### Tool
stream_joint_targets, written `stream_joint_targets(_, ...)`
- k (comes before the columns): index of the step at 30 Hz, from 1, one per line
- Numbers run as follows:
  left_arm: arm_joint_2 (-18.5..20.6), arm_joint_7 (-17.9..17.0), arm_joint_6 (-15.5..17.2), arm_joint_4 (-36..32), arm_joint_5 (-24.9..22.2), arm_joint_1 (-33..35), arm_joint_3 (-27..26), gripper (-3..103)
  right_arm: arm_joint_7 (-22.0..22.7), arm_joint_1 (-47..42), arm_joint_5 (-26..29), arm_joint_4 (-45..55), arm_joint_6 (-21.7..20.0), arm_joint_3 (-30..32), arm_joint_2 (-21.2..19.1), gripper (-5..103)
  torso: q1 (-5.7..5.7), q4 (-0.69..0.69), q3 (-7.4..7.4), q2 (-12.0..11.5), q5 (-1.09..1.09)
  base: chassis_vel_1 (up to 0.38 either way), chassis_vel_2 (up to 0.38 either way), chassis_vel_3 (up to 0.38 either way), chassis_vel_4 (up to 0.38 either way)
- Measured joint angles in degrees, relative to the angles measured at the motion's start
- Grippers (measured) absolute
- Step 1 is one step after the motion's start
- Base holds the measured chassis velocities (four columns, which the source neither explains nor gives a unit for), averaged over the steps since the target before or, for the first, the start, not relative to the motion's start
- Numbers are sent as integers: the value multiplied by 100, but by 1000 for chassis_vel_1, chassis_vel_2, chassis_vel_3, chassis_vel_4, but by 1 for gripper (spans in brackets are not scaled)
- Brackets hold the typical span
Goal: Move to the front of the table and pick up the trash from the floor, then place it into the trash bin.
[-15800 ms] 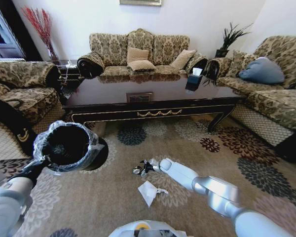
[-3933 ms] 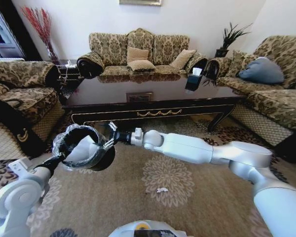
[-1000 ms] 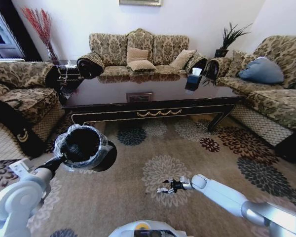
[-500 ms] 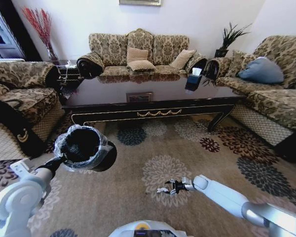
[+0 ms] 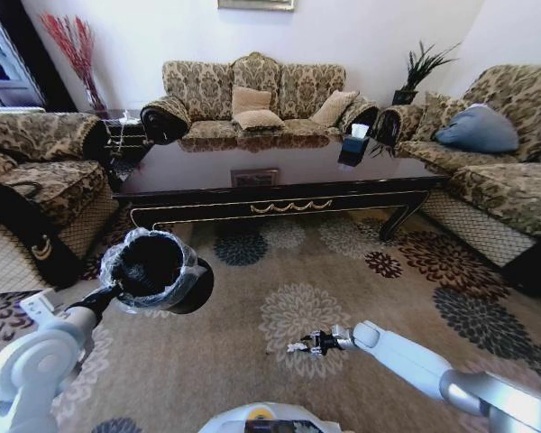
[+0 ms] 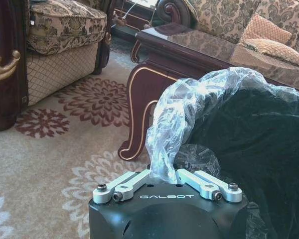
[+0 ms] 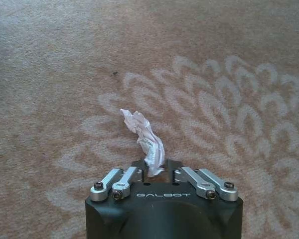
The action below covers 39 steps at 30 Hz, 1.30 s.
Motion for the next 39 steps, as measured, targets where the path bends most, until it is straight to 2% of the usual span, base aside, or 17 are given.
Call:
stream_joint_targets(1,0,0,0,1,0,-1,0,2,3,0,0,2,3,10,-3,23,0,0,0,0,0,0,0,0,0)
stream_joint_targets(4,-1,1,0,3,2,-10,3,2,5,11,12,75,25,26,-37,7,0,2,0,-1,0,0,0,0,0)
stream_joint_targets(6,-1,1,0,3,2,-13,4,2,6,15,20,96,30,26,-47,7,0,2,0,-1,0,0,0,0,0)
stream_joint_targets(7,-1,1,0,3,4,-17,7,2,6,27,38,156,37,26,-77,1,0,1,0,-1,-1,0,0,0,0)
stream_joint_targets(12,-1,2,0,4,6,-23,25,2,6,52,132,469,103,26,-212,0,0,1,0,-1,-1,0,0,0,0)
stream_joint_targets(17,-3,14,0,16,73,-15,84,2,4,103,226,846,308,280,-240,0,0,-1,0,-1,0,0,0,0,0)
stream_joint_targets(21,-45,52,0,24,225,-4,246,2,68,722,843,1363,362,326,-114,0,0,2,0,-2,-2,0,0,0,0)
stream_joint_targets(22,-45,52,0,24,225,-4,246,2,68,722,843,1363,362,326,-114,0,0,2,0,-2,-2,0,0,0,0)
stream_joint_targets(27,-77,54,0,3,314,-20,439,2,351,2345,1433,1705,288,-280,231,0,0,4,0,-1,-4,0,0,0,0)
stream_joint_targets(33,-95,54,0,16,340,-38,518,2,608,3114,1701,1749,289,-659,559,0,0,1,1,-1,-1,0,0,0,0)
stream_joint_targets(34,-100,54,0,33,341,-65,538,2,871,3489,1899,1792,289,-881,768,0,0,-1,0,-1,-3,0,0,0,0)
stream_joint_targets(36,-82,56,0,48,326,-87,538,2,1005,4102,2175,1913,285,-1189,1167,0,0,3,0,-1,-3,0,0,0,0)
stream_joint_targets(39,-64,59,0,63,315,-88,523,2,1025,4278,2254,1981,276,-1265,1294,0,0,2,1,-1,-2,0,0,0,0)
